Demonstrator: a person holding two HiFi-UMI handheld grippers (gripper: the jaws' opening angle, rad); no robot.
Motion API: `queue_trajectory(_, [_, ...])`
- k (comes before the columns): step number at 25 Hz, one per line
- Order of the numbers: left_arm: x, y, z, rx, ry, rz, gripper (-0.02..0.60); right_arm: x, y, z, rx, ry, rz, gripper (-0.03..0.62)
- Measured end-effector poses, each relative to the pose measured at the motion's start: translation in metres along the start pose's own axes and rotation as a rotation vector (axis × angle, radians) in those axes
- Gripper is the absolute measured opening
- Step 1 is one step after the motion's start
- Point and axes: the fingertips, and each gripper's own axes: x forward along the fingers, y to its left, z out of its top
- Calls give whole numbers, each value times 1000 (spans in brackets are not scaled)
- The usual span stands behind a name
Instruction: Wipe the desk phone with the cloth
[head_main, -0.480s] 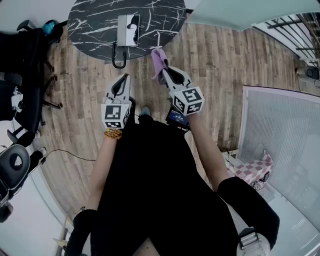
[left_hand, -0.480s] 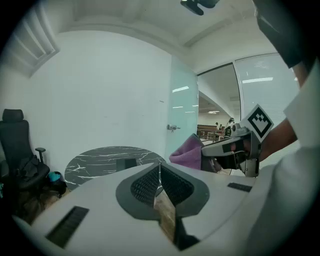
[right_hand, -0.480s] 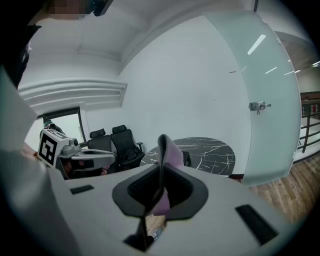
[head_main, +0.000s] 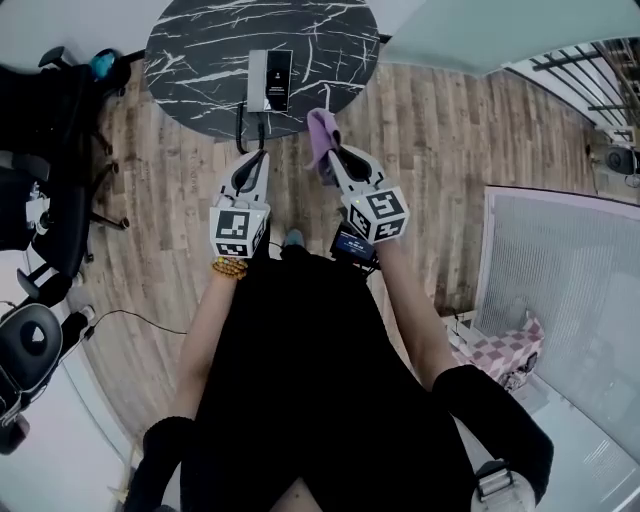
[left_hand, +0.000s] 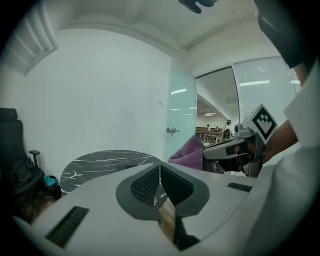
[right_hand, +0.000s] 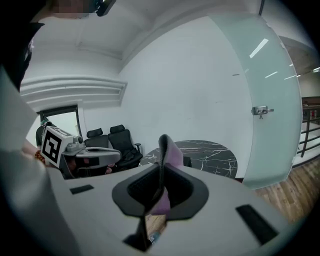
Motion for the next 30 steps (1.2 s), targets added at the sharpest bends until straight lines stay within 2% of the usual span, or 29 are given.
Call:
queue_trajectory(6, [13, 18, 9, -3, -5, -42, 21, 15, -6, 10, 16, 1, -57, 51])
queue_trajectory(12, [27, 34, 12, 16, 12, -121, 21, 39, -13, 16, 37, 16, -119, 51])
queue_trajectory(20, [46, 69, 22, 37, 14, -211, 21, 90, -10, 40, 39, 8, -157, 51])
queue_trajectory(25, [53, 96, 22, 12, 20, -229, 22, 117, -6, 56, 36, 2, -186, 51])
queue_trajectory(30, [62, 115, 24, 13, 20, -261, 21, 141, -6, 59, -12, 27, -195, 51])
